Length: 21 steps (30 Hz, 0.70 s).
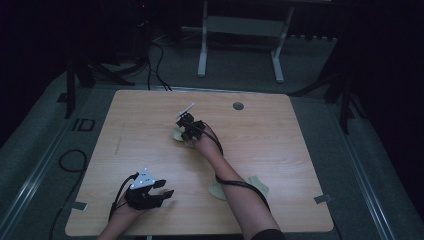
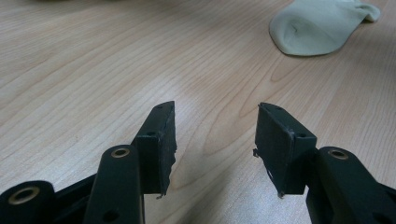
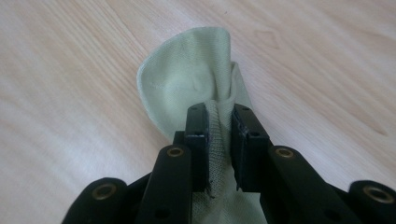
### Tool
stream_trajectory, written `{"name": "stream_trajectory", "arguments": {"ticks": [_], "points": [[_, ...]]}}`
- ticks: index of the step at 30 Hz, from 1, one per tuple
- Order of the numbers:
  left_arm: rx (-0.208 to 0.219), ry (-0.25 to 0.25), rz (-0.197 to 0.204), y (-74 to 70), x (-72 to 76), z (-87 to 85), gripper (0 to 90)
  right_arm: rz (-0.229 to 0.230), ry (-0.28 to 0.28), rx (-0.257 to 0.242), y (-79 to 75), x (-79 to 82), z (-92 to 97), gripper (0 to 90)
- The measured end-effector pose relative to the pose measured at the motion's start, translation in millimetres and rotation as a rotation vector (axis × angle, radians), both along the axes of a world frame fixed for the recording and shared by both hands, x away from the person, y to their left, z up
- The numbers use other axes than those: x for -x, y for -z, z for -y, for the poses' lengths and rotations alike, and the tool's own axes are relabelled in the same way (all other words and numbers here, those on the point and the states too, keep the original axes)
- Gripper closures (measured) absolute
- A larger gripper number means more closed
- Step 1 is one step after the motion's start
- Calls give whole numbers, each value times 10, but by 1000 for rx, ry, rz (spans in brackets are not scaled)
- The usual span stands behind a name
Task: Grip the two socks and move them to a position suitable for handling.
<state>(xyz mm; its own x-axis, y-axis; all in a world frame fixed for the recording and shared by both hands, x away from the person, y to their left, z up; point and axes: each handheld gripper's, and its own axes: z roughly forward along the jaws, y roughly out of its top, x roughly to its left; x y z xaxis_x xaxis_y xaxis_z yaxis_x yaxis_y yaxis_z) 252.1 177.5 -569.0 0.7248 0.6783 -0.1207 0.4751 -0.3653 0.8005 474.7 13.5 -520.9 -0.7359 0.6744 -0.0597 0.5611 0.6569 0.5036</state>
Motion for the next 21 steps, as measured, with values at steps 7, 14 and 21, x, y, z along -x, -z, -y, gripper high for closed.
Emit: {"name": "stream_trajectory", "arguments": {"ticks": [7, 14, 21], "points": [[-7, -4, 1, 6, 6, 22, 478, 31, 25, -54, -241, 108, 370, 781], [-9, 3, 0, 4, 14, 58, 478, 82, 51, -115, -458, 307, 813, 782], [-11, 9, 3, -11, 36, 143, 478, 108, 68, -111, -531, 592, 1234, 781]]}}
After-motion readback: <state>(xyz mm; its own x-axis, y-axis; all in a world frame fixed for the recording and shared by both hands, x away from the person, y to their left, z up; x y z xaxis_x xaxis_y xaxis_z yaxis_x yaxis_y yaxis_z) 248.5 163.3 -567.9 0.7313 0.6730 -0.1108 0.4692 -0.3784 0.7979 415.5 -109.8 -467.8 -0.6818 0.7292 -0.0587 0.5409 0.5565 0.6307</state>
